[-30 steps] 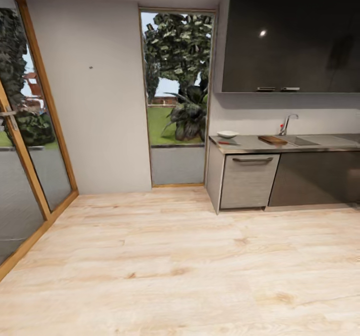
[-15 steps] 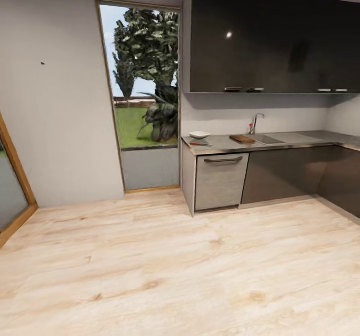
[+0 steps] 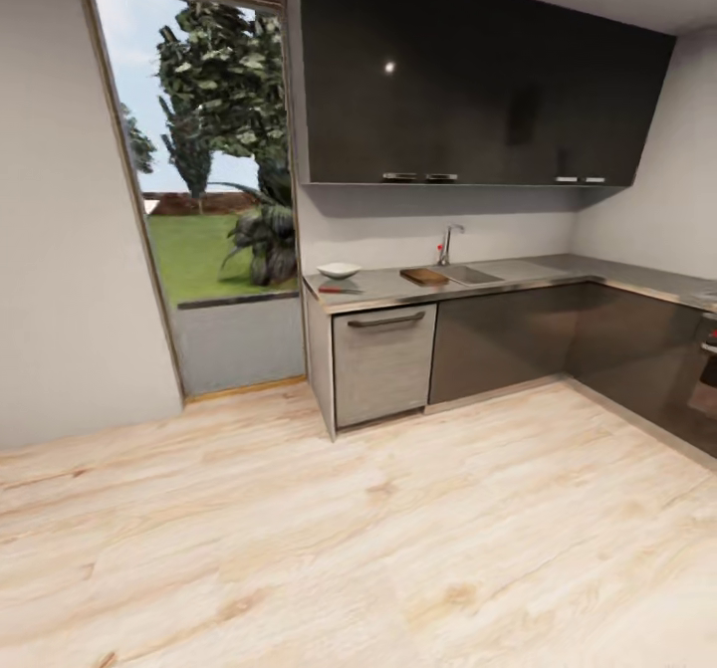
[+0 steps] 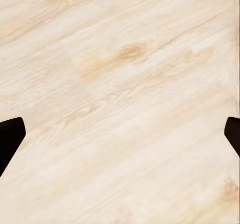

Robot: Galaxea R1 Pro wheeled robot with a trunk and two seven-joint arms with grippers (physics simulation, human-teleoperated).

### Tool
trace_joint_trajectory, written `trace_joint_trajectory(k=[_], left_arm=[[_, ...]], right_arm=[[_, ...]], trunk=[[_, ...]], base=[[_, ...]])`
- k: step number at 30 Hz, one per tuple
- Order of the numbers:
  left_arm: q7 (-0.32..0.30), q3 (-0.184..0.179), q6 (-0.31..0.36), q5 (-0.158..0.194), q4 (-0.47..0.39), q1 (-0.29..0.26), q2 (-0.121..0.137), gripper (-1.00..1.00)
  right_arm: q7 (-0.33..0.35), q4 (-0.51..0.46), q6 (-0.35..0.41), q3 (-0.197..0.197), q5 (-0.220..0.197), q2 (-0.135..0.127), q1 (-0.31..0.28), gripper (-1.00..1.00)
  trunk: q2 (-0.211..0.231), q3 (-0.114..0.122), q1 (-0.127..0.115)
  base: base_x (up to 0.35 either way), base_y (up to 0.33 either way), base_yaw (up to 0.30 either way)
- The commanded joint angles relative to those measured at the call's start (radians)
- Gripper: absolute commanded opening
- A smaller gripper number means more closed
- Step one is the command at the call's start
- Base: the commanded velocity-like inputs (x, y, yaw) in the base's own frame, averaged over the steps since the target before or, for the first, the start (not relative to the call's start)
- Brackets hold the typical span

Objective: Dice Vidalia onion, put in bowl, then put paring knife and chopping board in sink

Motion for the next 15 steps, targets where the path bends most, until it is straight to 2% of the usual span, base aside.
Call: trace_joint_trajectory(k=[1,15], left_arm=[[0.000,0.001,-0.002,0.004,0.000,0.000,0.000,1.00],[0.000,0.001,-0.002,0.005,0.000,0.000,0.000,1.00]], right_arm=[[0.001,0.000,-0.002,-0.002,-0.003,0.001,0.000,1.00],[0.001,0.000,-0.002,-0.002,-0.003,0.001,0.000,1.00]], trunk=[[0.000,-0.001,0.000],[0.000,-0.001,0.000]], base=[[0.230,-0.196,-0.290],[0.230,-0.196,-0.290]])
